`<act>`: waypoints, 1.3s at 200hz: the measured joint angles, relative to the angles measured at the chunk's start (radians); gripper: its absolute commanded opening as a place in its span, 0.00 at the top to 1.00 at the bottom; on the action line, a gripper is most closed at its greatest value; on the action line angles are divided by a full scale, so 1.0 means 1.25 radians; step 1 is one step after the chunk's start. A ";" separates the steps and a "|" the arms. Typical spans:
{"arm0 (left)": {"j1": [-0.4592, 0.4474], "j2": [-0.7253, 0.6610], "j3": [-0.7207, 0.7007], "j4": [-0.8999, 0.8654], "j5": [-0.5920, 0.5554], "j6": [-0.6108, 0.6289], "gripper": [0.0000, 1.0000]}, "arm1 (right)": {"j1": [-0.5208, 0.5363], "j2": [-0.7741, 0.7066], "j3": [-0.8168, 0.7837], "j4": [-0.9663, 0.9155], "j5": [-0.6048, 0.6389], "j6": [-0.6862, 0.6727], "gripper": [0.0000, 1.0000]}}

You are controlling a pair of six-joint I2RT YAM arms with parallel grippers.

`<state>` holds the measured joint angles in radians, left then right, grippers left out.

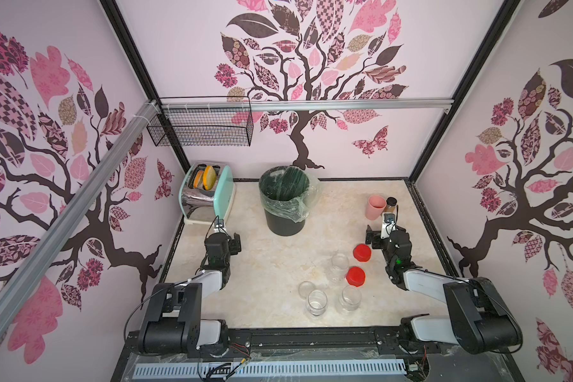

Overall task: Empty expired oatmeal from jars
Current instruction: Reset both arms

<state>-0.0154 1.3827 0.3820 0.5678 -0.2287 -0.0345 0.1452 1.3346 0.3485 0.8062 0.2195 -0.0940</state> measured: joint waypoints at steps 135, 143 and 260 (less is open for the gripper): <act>0.035 0.131 0.018 0.166 0.145 0.007 0.02 | -0.045 0.150 -0.139 0.347 -0.069 0.060 0.00; 0.035 0.131 0.018 0.167 0.146 0.006 0.02 | -0.045 0.165 -0.141 0.367 -0.071 0.060 0.00; 0.035 0.131 0.018 0.167 0.151 0.006 0.02 | -0.071 0.172 -0.059 0.284 -0.137 0.072 0.01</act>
<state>0.0284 1.5467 0.4042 0.7765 -0.0402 -0.0265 0.0563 1.5501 0.2749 1.1606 0.0479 -0.0044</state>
